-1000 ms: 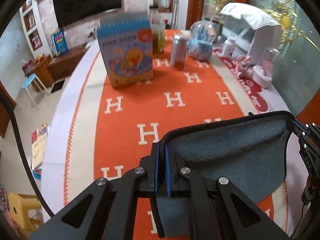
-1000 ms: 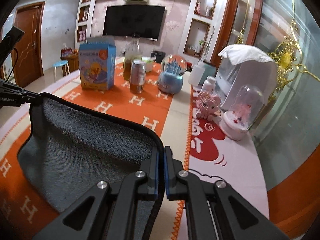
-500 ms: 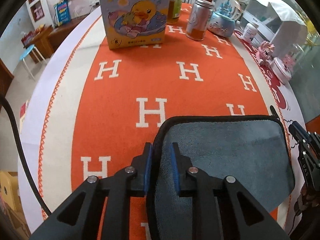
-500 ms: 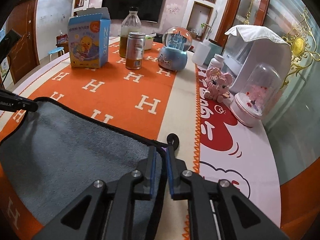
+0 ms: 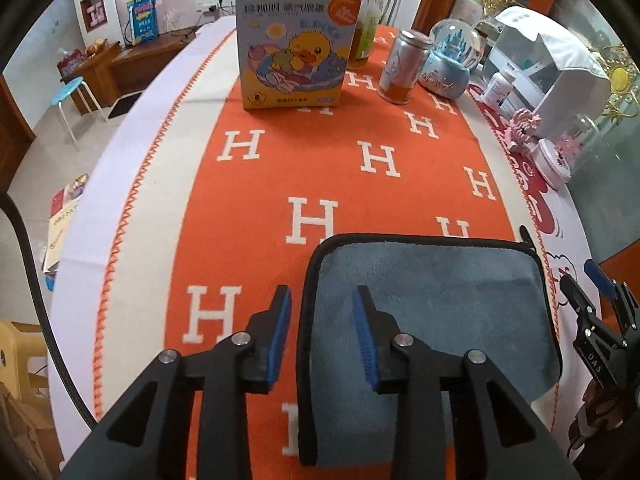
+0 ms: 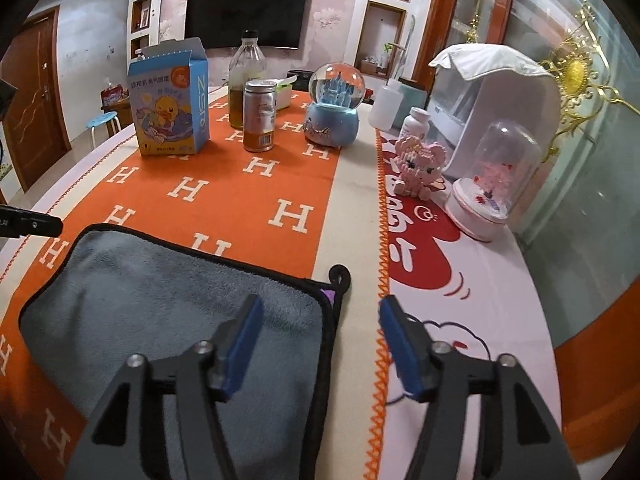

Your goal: Fold towel

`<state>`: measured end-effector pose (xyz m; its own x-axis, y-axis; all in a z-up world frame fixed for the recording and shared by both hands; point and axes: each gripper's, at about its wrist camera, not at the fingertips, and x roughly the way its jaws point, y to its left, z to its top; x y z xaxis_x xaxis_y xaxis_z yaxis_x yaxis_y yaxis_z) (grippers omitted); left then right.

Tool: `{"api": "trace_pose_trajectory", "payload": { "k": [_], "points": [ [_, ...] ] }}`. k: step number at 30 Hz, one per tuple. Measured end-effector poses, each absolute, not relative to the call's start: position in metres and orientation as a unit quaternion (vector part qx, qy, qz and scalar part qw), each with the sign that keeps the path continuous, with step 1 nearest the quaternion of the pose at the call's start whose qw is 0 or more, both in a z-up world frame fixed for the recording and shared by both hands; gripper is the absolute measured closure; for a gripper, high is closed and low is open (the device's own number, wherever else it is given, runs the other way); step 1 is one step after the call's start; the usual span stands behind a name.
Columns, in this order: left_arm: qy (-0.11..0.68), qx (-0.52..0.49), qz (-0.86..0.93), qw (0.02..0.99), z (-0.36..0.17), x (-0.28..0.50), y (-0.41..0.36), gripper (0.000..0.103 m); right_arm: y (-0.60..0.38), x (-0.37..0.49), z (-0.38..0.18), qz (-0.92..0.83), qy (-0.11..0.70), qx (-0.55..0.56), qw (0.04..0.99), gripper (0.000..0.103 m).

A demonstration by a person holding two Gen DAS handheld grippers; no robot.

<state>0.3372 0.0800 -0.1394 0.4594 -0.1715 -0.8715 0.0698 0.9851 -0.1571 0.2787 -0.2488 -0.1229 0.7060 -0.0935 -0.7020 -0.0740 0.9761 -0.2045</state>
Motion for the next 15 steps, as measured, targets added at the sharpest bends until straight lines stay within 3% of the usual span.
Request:
{"api": "trace_pose_trajectory", "payload": {
  "k": [2,4,6,11,15],
  "points": [
    [0.513,-0.047,-0.069,0.854,-0.133,0.327,0.082,0.064,-0.248,0.271,-0.119,-0.006,0.385,-0.104,0.917,0.036],
    [0.507,-0.042,-0.065,0.858,-0.126,0.316,0.083,0.045,-0.247,0.260,-0.115,-0.008,0.388,-0.096,0.917,0.030],
    [0.501,-0.038,-0.062,0.863,-0.120,0.304,0.084,0.038,-0.246,0.249,-0.111,-0.007,0.390,-0.088,0.916,0.026],
    [0.493,-0.034,-0.067,0.867,-0.108,0.273,0.084,0.026,-0.243,0.220,-0.104,-0.003,0.397,-0.079,0.914,0.019],
    [0.487,-0.037,-0.074,0.870,-0.100,0.243,0.082,0.017,-0.239,0.191,-0.099,0.006,0.400,-0.071,0.914,0.008]
  ]
}}
